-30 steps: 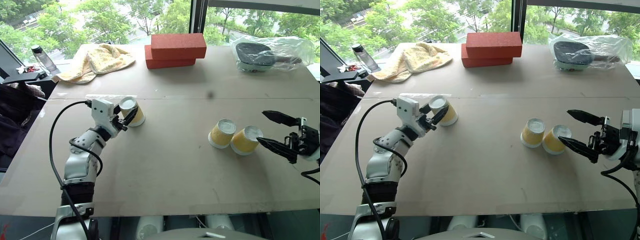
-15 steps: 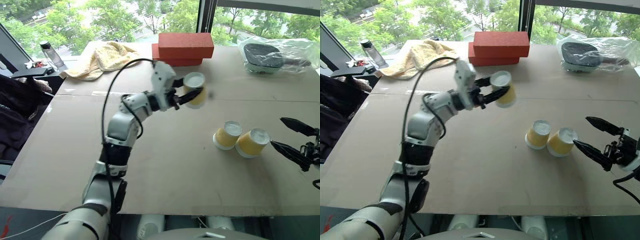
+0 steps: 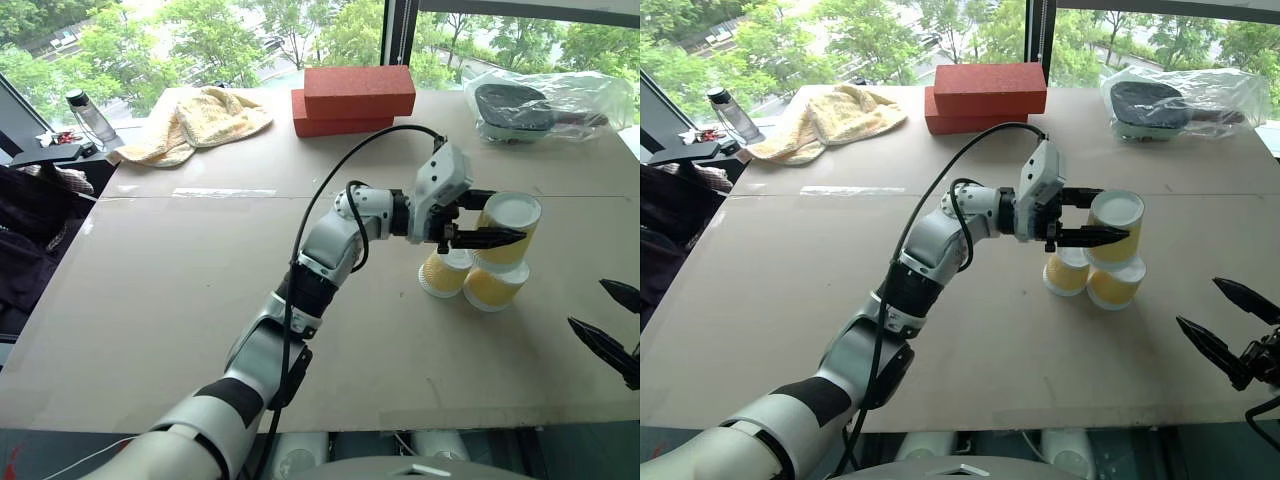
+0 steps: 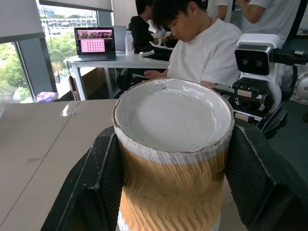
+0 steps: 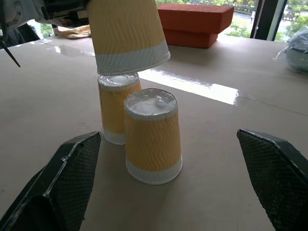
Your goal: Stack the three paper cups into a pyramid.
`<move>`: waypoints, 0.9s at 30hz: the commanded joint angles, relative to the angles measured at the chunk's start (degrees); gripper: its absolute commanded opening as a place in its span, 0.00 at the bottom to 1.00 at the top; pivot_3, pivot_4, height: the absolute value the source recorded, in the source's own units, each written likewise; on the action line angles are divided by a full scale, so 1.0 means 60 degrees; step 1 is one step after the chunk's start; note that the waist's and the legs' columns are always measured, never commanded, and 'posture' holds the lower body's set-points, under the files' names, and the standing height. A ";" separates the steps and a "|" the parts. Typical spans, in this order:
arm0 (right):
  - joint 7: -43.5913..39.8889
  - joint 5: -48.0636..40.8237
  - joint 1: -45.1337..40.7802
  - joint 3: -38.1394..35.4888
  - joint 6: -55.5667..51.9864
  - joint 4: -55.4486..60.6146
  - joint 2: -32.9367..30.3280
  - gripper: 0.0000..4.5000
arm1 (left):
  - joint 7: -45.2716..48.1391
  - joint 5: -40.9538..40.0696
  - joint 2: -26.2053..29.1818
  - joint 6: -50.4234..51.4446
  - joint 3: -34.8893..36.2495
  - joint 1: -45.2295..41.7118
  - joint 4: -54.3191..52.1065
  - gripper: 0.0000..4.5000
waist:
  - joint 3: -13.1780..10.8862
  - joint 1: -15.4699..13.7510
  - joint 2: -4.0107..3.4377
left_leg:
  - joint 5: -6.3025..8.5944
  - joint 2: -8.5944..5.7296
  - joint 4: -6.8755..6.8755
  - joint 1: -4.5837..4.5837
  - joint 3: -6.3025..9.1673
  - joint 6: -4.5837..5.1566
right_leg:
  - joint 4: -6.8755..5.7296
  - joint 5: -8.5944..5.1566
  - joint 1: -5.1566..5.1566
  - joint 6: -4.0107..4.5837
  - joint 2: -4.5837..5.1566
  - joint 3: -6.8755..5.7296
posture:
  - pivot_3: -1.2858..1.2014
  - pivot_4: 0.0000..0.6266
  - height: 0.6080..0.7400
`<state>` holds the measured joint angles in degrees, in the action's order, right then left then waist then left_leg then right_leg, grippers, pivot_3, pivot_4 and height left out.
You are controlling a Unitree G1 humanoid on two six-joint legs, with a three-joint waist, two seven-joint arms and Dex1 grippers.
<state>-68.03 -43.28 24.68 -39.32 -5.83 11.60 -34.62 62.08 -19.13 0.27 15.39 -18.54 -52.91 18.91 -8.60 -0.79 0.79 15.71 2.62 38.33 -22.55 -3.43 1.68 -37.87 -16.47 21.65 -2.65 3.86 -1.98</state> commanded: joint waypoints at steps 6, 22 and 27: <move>0.0204 -0.0346 0.0716 -0.0717 0.0251 0.0865 0.0246 1.00 | 0.0482 0.0575 -0.0314 -0.0978 -0.0151 -0.0385 0.0755 0.52 | -0.0001 -0.0024 -0.0002 | 0.0001 0.0000 -0.0001 -0.0007 0.0017 0.0002 | 0.0002 -0.0001 0.0000 0.0000 -0.0001 -0.0017 | 0.52 0.24 0.93; 0.0469 -0.0731 0.1732 -0.1103 0.0362 0.1633 0.0813 1.00 | 0.0934 0.1199 -0.0498 -0.1450 -0.0103 -0.0971 0.2061 0.52 | 0.0002 -0.0016 -0.0006 | 0.0004 -0.0009 0.0001 -0.0014 0.0028 0.0007 | 0.0005 -0.0002 -0.0001 0.0000 0.0007 -0.0024 | 0.52 0.24 0.93; 0.0516 -0.0818 0.1824 -0.1103 0.0372 0.1691 0.0805 1.00 | 0.0966 0.1348 -0.0492 -0.1520 -0.0069 -0.0988 0.2090 0.97 | 0.0001 -0.0016 -0.0006 | 0.0005 -0.0010 0.0001 -0.0015 0.0029 0.0008 | 0.0005 -0.0002 -0.0001 0.0001 0.0007 -0.0026 | 0.52 0.24 0.93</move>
<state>-65.15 -46.92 35.08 -43.80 -4.32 20.18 -29.98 67.57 -11.21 -2.35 7.12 -19.09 -58.03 32.31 -8.59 -0.88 0.75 15.74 2.55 38.34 -22.65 -3.26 1.73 -37.84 -16.48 21.65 -2.65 3.90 -2.14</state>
